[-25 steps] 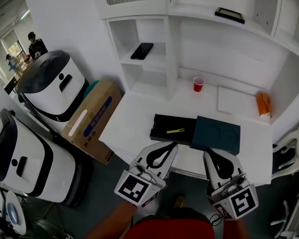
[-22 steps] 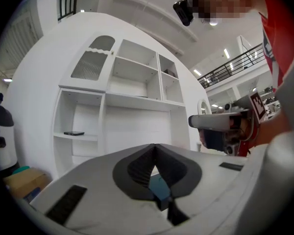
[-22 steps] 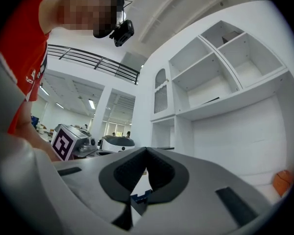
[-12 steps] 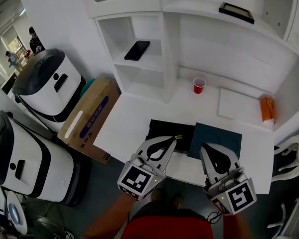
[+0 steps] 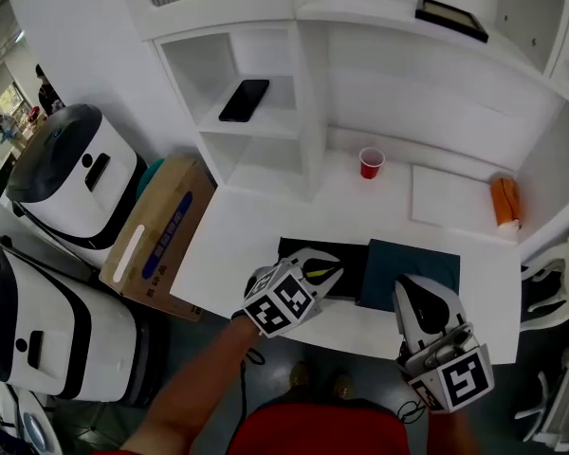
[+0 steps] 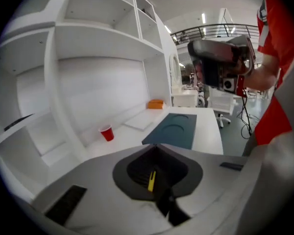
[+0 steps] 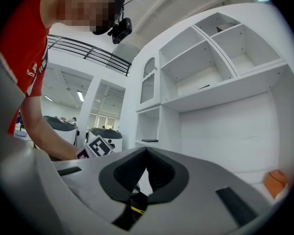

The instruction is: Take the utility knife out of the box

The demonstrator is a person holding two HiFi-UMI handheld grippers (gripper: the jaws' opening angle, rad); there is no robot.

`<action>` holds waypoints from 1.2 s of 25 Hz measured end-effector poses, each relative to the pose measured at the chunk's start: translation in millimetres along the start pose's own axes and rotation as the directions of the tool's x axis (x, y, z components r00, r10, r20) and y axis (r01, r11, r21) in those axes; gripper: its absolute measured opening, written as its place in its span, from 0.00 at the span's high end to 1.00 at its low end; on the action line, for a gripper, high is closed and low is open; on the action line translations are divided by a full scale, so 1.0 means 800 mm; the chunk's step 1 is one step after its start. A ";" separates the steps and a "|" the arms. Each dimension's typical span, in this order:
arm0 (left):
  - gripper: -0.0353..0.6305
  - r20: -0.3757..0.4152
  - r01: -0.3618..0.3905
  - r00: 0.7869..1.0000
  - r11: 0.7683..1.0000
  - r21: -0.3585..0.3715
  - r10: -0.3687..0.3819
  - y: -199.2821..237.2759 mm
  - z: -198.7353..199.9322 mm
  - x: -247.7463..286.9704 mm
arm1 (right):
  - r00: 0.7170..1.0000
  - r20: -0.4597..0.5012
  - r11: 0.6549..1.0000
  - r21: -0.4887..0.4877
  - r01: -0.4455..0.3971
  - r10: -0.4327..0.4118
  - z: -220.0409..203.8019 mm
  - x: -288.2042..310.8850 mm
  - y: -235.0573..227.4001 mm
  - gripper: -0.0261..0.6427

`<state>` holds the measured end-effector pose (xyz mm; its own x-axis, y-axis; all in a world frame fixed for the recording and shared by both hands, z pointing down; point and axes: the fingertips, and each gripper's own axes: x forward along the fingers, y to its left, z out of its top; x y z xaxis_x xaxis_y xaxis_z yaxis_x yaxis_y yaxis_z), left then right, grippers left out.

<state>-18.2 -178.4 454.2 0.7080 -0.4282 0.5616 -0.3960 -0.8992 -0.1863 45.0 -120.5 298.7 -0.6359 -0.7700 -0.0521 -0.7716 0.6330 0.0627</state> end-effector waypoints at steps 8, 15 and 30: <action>0.79 -0.237 0.196 0.955 0.979 0.056 -0.178 -0.008 -0.048 0.050 | 0.998 -0.021 0.998 0.009 0.068 -0.067 -0.012 -0.009 -0.022 0.97; 0.76 -0.391 0.266 0.892 0.963 0.046 -0.227 -0.003 -0.093 0.083 | 0.995 -0.029 0.995 0.013 0.100 -0.100 -0.017 -0.008 -0.040 0.97; 0.73 -0.521 0.352 0.790 0.935 -0.045 -0.322 -0.009 -0.137 0.115 | 0.992 -0.038 0.992 0.034 0.125 -0.123 -0.026 -0.002 -0.061 0.97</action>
<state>-14.3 -201.5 595.6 0.3821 -0.0011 0.9241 -0.1470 -0.9873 0.0596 83.9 -152.0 316.7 -0.5349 -0.8447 -0.0211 -0.8449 0.5345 0.0221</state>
